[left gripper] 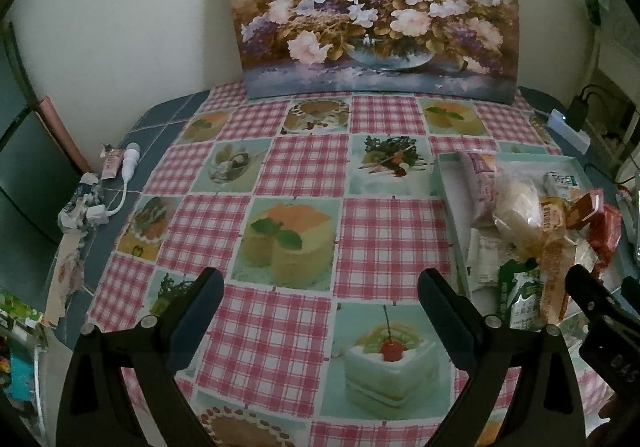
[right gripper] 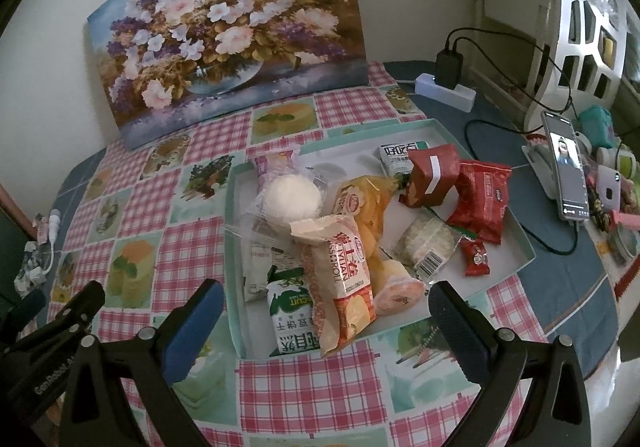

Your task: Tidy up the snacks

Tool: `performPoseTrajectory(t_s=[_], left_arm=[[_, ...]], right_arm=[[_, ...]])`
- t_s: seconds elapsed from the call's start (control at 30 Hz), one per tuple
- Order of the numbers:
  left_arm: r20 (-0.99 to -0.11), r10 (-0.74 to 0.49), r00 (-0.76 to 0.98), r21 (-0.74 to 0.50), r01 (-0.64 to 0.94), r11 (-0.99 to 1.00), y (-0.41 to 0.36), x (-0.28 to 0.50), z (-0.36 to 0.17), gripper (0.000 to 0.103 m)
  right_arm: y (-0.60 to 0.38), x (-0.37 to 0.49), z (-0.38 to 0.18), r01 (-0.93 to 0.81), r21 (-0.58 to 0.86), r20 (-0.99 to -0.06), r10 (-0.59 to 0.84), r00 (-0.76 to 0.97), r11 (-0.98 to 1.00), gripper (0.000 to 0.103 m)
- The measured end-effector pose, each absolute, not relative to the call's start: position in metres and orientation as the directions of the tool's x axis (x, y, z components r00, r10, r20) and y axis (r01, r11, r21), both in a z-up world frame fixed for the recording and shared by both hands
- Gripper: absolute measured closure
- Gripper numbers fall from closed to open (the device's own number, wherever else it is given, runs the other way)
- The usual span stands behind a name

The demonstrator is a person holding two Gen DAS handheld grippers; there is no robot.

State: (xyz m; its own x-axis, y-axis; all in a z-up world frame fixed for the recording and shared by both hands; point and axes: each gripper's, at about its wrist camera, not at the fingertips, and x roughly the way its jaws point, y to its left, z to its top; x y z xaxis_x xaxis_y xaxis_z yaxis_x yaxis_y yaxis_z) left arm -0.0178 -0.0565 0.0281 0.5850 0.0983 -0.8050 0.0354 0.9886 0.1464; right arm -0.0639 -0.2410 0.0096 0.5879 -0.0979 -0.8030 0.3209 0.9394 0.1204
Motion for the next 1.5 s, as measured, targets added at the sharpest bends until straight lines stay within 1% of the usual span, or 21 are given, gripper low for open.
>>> performPoseTrajectory(t_s=[1.5], left_arm=[[-0.818, 0.110, 0.565, 0.165, 0.048, 0.985, -0.0612, -0.0149, 0.0231, 0.005]], right_arm=[[-0.2410, -0.0621, 0.0061, 0.315, 0.117, -0.814, -0.091, 0.574, 0.942, 0.000]])
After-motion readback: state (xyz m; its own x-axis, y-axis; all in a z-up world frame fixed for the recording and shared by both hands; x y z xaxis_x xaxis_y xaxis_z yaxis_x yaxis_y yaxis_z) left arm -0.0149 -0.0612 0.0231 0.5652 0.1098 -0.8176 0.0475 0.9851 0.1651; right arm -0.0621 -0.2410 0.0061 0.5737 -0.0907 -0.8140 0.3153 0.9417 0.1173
